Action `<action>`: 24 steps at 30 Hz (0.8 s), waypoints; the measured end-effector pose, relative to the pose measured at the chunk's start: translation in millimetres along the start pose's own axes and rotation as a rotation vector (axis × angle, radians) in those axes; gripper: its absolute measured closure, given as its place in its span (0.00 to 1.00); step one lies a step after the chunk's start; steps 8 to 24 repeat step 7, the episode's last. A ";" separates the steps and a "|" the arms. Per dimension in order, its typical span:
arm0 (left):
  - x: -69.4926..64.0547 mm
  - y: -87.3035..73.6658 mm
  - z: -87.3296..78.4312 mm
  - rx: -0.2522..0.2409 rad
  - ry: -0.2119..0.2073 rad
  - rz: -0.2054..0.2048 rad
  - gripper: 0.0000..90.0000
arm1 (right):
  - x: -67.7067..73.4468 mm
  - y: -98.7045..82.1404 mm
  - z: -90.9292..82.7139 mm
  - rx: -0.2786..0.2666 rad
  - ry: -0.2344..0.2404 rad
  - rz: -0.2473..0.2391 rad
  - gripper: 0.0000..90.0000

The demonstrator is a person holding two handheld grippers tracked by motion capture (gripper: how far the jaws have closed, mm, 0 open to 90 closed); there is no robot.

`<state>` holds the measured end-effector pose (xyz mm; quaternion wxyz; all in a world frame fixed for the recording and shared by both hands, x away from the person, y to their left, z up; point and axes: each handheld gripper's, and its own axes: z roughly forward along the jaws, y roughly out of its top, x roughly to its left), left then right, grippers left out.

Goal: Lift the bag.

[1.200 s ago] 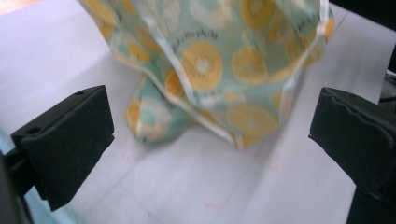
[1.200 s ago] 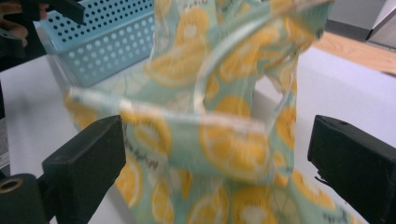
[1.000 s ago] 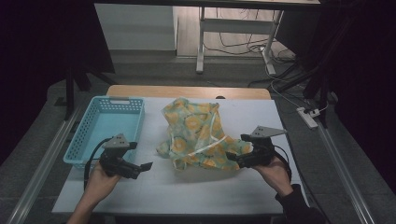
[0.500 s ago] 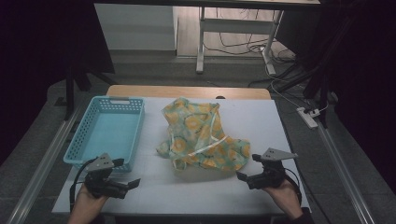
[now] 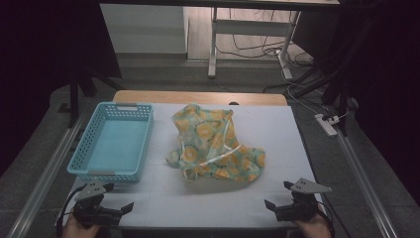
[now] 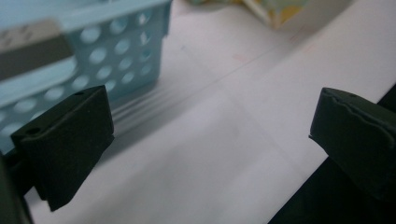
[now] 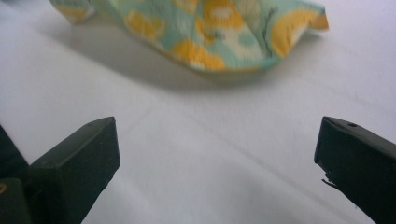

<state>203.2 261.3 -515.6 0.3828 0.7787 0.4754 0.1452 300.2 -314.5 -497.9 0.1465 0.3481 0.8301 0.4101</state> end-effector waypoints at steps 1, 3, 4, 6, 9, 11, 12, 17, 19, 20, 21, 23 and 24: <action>0.7 -2.4 0.3 0.010 0.014 0.000 0.00 | 0.8 -3.0 -0.6 0.012 -0.006 -0.003 0.01; 2.6 -4.5 0.5 0.024 0.022 -0.014 0.00 | 2.1 -5.0 -2.8 0.010 -0.022 -0.009 0.01; 3.3 -4.6 -0.1 0.016 0.019 -0.022 0.00 | 2.7 -5.1 -4.2 0.005 -0.028 -0.009 0.01; 4.0 -4.5 0.2 0.019 0.017 -0.031 0.00 | 2.2 -5.7 -2.9 0.019 -0.028 -0.008 0.01; 4.4 -4.1 0.8 0.022 0.020 -0.033 0.00 | 1.8 -5.6 -2.7 0.021 -0.027 -0.005 0.01; 4.4 -4.1 0.8 0.022 0.020 -0.033 0.00 | 1.8 -5.6 -2.7 0.021 -0.027 -0.005 0.01; 4.4 -4.1 0.8 0.022 0.020 -0.033 0.00 | 1.8 -5.6 -2.7 0.021 -0.027 -0.005 0.01; 4.4 -4.1 0.8 0.022 0.020 -0.033 0.00 | 1.8 -5.6 -2.7 0.021 -0.027 -0.005 0.01; 4.4 -4.1 0.8 0.022 0.020 -0.033 0.00 | 1.8 -5.6 -2.7 0.021 -0.027 -0.005 0.01; 4.4 -4.1 0.8 0.022 0.020 -0.033 0.00 | 1.8 -5.6 -2.7 0.021 -0.027 -0.005 0.01; 4.4 -4.1 0.8 0.022 0.020 -0.033 0.00 | 1.8 -5.6 -2.7 0.021 -0.027 -0.005 0.01; 4.4 -4.1 0.8 0.022 0.020 -0.033 0.00 | 1.8 -5.6 -2.7 0.021 -0.027 -0.005 0.01; 4.4 -4.1 0.8 0.022 0.020 -0.033 0.00 | 1.8 -5.6 -2.7 0.021 -0.027 -0.005 0.01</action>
